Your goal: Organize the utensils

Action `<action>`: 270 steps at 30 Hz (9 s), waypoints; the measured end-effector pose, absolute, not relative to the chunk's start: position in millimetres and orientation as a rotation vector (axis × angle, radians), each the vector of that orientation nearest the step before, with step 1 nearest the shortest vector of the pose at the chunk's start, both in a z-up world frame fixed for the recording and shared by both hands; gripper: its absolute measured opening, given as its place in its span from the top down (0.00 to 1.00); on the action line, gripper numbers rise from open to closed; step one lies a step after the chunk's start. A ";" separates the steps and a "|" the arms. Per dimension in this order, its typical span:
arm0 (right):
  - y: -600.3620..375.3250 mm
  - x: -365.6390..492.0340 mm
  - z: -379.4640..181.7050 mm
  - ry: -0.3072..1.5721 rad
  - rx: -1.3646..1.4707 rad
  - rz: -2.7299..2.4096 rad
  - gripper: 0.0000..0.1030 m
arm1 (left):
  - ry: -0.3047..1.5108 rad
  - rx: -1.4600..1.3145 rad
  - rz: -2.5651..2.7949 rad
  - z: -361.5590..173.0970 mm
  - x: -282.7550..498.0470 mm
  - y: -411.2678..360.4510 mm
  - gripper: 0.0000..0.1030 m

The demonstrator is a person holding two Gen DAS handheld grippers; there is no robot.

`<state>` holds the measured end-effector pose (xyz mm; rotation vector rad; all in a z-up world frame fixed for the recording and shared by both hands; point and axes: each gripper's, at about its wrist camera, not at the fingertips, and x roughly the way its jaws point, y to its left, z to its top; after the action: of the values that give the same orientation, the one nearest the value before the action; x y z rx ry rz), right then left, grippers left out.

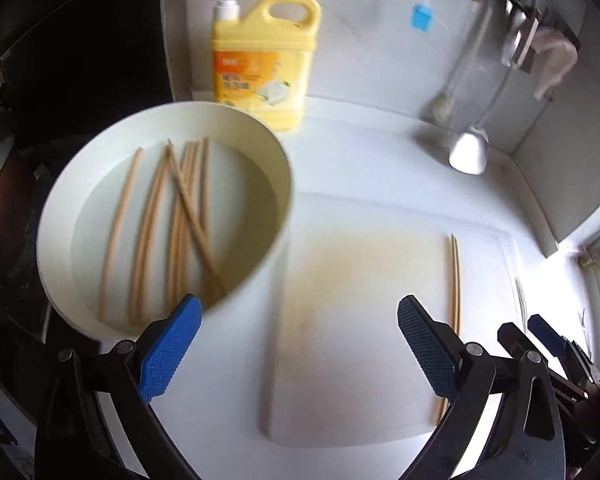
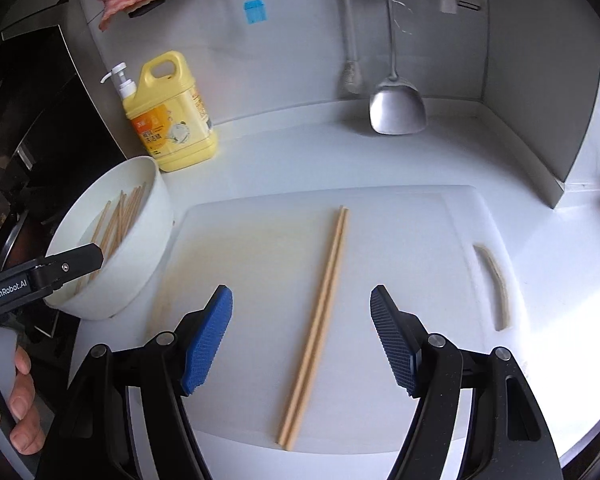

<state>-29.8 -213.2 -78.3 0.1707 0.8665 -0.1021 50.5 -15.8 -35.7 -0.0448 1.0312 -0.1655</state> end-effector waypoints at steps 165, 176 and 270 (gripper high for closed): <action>12.0 135.8 -47.4 0.846 0.144 0.276 0.94 | 1.017 -0.066 -0.129 -36.7 157.3 161.2 0.93; 29.6 176.7 -76.7 0.932 0.128 0.291 0.94 | 1.094 -0.138 -0.076 -71.7 183.7 178.5 0.93; 12.4 118.8 -45.6 0.948 0.043 0.217 0.42 | 1.087 -0.102 0.236 -28.2 121.4 194.0 0.06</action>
<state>118.8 12.4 -45.6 0.0435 0.9484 0.2172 121.4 194.0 -28.2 -0.1024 1.0875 0.2364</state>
